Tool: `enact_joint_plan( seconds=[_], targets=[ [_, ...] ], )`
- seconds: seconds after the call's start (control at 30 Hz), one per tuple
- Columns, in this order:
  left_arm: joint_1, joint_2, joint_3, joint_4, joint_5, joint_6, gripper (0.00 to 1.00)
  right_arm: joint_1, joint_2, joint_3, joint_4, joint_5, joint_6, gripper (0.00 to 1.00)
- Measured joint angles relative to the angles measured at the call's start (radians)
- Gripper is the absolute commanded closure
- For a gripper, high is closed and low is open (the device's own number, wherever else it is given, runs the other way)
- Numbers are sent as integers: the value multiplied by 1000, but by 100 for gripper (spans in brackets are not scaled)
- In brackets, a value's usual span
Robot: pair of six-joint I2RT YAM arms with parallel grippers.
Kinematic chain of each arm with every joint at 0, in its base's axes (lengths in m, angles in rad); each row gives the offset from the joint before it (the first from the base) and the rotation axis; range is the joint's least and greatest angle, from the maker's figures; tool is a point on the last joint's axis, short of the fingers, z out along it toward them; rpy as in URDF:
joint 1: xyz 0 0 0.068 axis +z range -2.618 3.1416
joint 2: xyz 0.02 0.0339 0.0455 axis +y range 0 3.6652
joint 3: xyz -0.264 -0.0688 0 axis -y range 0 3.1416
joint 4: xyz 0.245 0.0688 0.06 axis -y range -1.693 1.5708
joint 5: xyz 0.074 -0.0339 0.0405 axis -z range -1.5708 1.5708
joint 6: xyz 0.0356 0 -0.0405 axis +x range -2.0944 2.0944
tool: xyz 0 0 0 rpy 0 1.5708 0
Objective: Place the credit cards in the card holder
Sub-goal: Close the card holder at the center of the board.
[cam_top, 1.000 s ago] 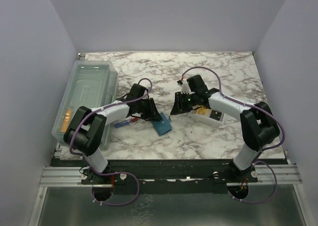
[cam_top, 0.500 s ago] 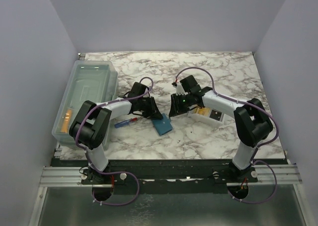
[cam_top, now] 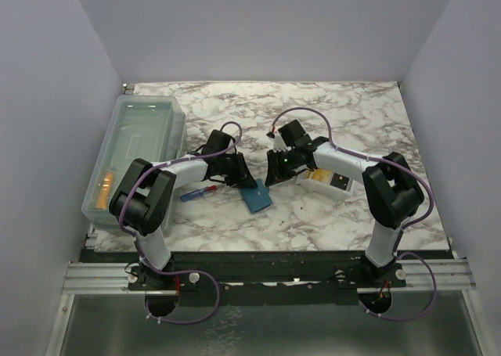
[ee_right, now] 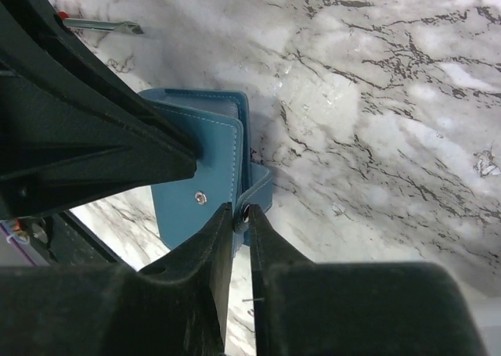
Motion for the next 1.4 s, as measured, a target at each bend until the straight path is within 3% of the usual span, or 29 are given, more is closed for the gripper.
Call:
enact_joint_plan(
  seconds=[0.17, 0.33, 0.43, 0.67, 1.4],
  targets=[
    [0, 0, -1, 2, 0, 0, 82, 0, 7, 3, 0, 5, 0, 82],
    [0, 0, -5, 8, 0, 0, 82, 0, 7, 3, 0, 9, 2, 84],
    [0, 0, -6, 11, 0, 0, 82, 0, 7, 3, 0, 10, 2, 98],
    [-3, -3, -14, 20, -7, 1, 83, -1, -6, -29, 42, -4, 29, 100],
    [-75, -75, -61, 39, -163, 40, 85, -134, -46, -298, 457, -388, 254, 100]
  ],
)
